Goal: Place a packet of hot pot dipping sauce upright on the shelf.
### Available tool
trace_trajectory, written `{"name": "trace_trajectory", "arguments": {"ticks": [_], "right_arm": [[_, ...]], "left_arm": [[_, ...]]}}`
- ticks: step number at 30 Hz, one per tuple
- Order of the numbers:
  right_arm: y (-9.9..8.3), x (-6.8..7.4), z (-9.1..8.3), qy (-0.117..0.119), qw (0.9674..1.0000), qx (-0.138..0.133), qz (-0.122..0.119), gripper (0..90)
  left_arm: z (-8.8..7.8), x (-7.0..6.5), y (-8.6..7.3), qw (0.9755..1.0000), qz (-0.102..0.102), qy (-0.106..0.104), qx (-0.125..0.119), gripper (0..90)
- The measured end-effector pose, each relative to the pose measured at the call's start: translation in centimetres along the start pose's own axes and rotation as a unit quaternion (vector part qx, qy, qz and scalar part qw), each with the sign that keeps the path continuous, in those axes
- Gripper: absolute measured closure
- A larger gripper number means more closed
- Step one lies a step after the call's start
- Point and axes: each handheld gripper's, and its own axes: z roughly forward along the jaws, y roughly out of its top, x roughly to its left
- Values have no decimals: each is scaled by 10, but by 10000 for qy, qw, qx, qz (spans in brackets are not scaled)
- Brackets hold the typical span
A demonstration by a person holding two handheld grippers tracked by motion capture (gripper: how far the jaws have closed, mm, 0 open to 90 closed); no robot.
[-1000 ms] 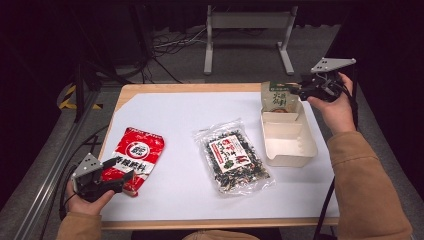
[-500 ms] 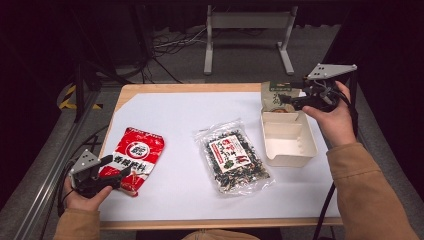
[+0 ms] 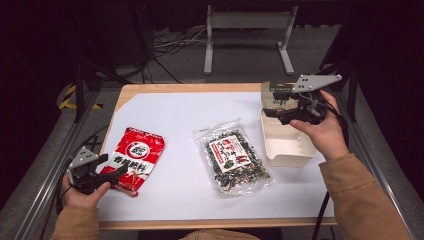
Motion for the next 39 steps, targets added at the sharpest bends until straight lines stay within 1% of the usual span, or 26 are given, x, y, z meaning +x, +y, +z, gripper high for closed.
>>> {"name": "trace_trajectory", "arguments": {"ticks": [2, 4, 7, 8, 9, 11, 13, 14, 16, 17, 18, 19, 20, 21, 23, 25, 28, 29, 30, 33, 35, 36, 37, 39], "right_arm": [[1, 7, 2, 63, 10000, 5, -61, 342], [1, 12, 5, 114, 9999, 26, -117, 342], [1, 21, 10, 199, 9996, 39, -201, 340], [1, 24, 12, 244, 9995, 26, -212, 339], [1, 28, 15, 302, 9993, 15, -241, 338], [1, 33, 19, 343, 9990, 22, -298, 335], [-1, 39, 24, 411, 9986, 37, -339, 331], [-2, 41, 26, 444, 9984, 41, -342, 330], [-4, 45, 31, 516, 9980, 69, -362, 327], [-5, 47, 33, 538, 9978, 81, -374, 326], [-6, 49, 35, 560, 9977, 85, -378, 325], [-8, 52, 37, 590, 9975, 76, -379, 324], [-9, 54, 39, 618, 9974, 61, -370, 324], [-10, 55, 40, 644, 9973, 53, -360, 323], [-13, 57, 42, 681, 9971, 47, -350, 324], [-16, 60, 46, 735, 9967, 44, -327, 324], [-21, 65, 50, 783, 9965, 5, -291, 323], [-22, 66, 51, 798, 9964, -9, -291, 323], [-23, 67, 51, 814, 9963, -11, -284, 323], [-25, 72, 54, 843, 9960, 1, -312, 322], [-26, 75, 55, 841, 9959, 17, -348, 320], [-26, 76, 55, 861, 9957, 14, -345, 318], [-26, 76, 55, 876, 9956, 14, -344, 316], [-28, 78, 57, 993, 9945, 7, -318, 314]], "left_arm": [[0, 1, 0, 10000, -36, 60, 13, 168], [2, 1, 0, 10000, -37, 48, 30, 168], [3, 2, 0, 9999, -59, 100, 55, 164], [4, 4, 0, 9999, -109, 125, 46, 160], [4, 5, 0, 9999, -79, 128, 57, 156], [5, 8, -1, 9997, -156, 165, 68, 157], [7, 14, 0, 9995, -274, 120, 128, 155], [8, 16, 0, 9993, -317, 133, 140, 155], [9, 22, 1, 9989, -381, 135, 251, 159], [9, 25, 3, 9987, -413, 88, 290, 176], [9, 25, 3, 9987, -413, 88, 290, 189], [10, 30, 4, 9981, -480, 9, 373, 197], [10, 36, 7, 9968, -597, -63, 522, 197], [10, 36, 7, 9968, -597, -63, 522, 198], [10, 42, 8, 9961, -628, -82, 616, 204], [11, 45, 8, 9954, -669, -61, 677, 229], [15, 52, 8, 9938, -727, -33, 837, 235], [17, 53, 7, 9935, -751, -14, 858, 235], [19, 55, 7, 9926, -787, 33, 920, 238], [24, 60, 5, 9903, -896, 84, 1057, 242], [28, 62, 4, 9882, -985, 53, 1174, 254], [30, 63, 4, 9876, -992, 20, 1219, 258], [32, 64, 3, 9864, -1038, -33, 1275, 261], [35, 65, 2, 9845, -1111, -59, 1357, 263]]}}
